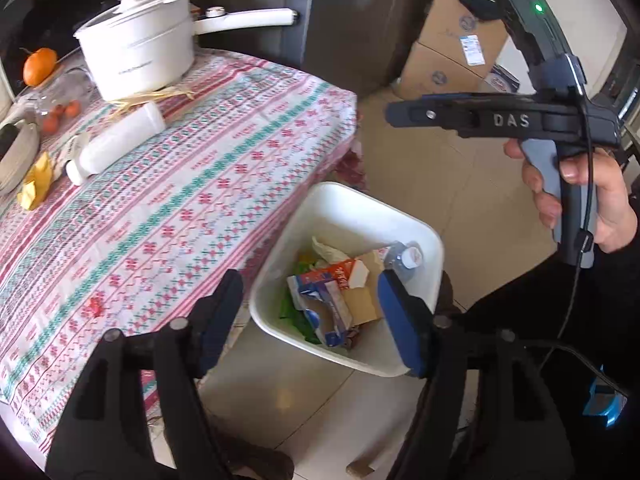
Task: Collect trash
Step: 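Grasp the white plastic bottle lying on the table with the left gripper, then grasp the beige snack packet with the right gripper while the left holds the bottle, then carry the bottle and snack packet over the white bin and release both, then grasp the yellow snack wrapper with the left gripper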
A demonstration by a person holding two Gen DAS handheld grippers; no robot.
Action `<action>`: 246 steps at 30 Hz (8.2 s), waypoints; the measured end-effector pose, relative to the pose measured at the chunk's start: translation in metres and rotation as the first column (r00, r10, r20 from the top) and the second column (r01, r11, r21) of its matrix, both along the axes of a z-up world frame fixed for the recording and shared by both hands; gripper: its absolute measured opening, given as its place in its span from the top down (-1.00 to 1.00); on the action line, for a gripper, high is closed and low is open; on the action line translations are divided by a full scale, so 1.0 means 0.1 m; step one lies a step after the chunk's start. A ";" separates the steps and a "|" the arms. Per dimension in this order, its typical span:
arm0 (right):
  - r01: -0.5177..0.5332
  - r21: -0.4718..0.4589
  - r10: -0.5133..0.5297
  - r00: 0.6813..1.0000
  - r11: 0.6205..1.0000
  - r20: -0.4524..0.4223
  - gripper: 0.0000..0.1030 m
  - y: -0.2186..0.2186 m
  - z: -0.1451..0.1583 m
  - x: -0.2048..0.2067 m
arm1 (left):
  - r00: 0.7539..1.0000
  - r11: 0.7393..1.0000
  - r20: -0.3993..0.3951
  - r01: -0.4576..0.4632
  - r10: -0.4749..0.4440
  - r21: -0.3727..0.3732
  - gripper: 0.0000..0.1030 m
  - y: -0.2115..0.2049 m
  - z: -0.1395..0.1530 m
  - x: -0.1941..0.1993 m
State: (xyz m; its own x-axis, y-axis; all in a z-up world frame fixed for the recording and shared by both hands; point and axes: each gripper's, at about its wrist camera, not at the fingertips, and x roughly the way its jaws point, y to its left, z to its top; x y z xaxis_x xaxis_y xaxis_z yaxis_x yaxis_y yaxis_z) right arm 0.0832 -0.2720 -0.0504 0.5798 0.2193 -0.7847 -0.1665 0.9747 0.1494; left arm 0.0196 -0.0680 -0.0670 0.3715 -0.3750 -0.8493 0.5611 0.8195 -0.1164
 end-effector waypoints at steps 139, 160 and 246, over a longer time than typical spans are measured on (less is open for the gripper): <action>-0.149 -0.179 0.170 0.979 0.972 0.109 0.83 0.51 0.21 -0.16 | 0.967 0.957 -0.168 -0.222 0.191 -0.186 -0.02 0.55 -0.20 0.47; -0.116 -0.174 0.107 0.992 0.978 -0.064 0.83 -0.18 -0.23 -0.38 | 0.981 0.996 -0.195 -0.031 0.014 -0.086 -0.44 -0.41 -0.68 0.38; -0.251 -0.079 0.242 0.964 0.965 -0.109 -0.58 2.63 -0.72 2.11 | 0.696 0.690 0.010 -0.709 0.718 -0.146 0.42 2.89 -0.70 2.36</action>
